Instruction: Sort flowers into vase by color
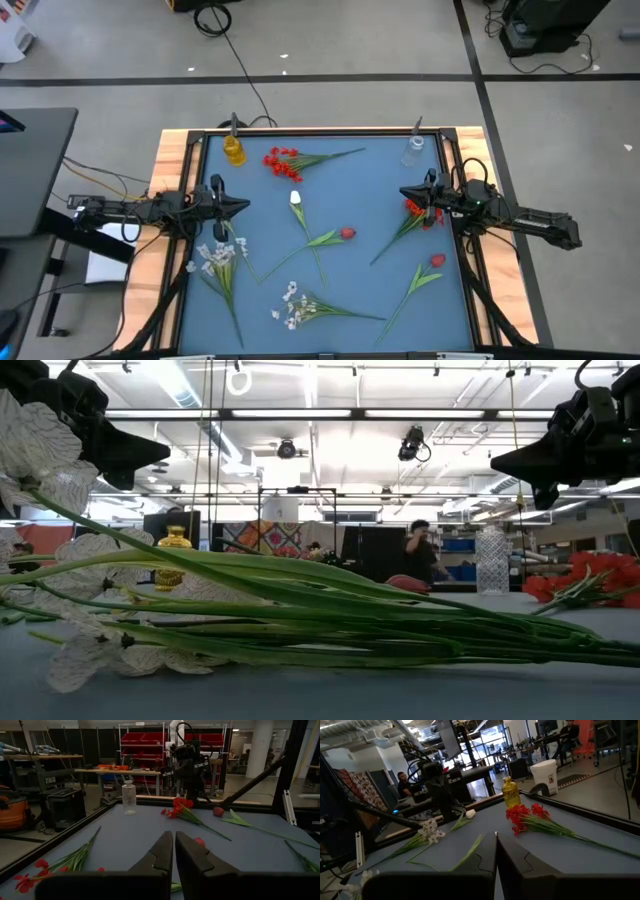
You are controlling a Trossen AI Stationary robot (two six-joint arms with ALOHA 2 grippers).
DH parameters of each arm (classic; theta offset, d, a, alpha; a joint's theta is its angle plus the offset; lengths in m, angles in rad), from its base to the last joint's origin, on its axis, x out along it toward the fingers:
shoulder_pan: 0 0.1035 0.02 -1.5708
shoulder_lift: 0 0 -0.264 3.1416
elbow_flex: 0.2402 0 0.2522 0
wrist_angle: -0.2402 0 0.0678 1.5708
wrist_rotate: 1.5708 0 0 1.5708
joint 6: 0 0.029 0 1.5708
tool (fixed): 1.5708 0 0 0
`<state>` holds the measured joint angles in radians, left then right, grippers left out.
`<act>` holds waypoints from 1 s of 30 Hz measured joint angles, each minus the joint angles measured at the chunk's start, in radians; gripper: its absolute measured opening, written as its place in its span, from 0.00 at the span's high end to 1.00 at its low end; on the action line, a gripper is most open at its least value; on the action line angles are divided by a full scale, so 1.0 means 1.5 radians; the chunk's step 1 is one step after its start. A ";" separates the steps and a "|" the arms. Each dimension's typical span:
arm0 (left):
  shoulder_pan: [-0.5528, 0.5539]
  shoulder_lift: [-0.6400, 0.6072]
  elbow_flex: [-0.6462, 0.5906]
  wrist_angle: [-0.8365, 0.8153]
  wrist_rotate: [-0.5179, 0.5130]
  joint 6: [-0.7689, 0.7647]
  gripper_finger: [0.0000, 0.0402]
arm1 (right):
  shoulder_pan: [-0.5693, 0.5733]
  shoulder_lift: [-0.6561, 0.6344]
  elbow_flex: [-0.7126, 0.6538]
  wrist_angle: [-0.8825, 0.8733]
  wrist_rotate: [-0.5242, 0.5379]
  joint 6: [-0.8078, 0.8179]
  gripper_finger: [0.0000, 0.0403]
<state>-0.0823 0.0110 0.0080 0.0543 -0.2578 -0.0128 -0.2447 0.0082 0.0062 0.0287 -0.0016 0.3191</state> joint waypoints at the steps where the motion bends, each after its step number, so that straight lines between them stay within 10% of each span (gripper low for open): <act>1: 0.000 0.000 0.000 0.000 0.000 0.000 0.93 | 0.000 0.000 0.000 0.000 0.000 0.000 0.95; 20: 0.000 0.000 0.000 0.000 0.000 0.000 0.93 | 0.000 0.000 0.000 0.119 0.075 0.058 0.95; 30: 0.000 0.000 0.000 0.000 0.000 0.000 0.93 | -0.001 0.007 0.000 0.184 0.452 0.261 0.95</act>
<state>-0.0822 0.0113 0.0078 0.0544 -0.2577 -0.0128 -0.2466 0.0192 0.0060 0.3053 0.6765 0.7111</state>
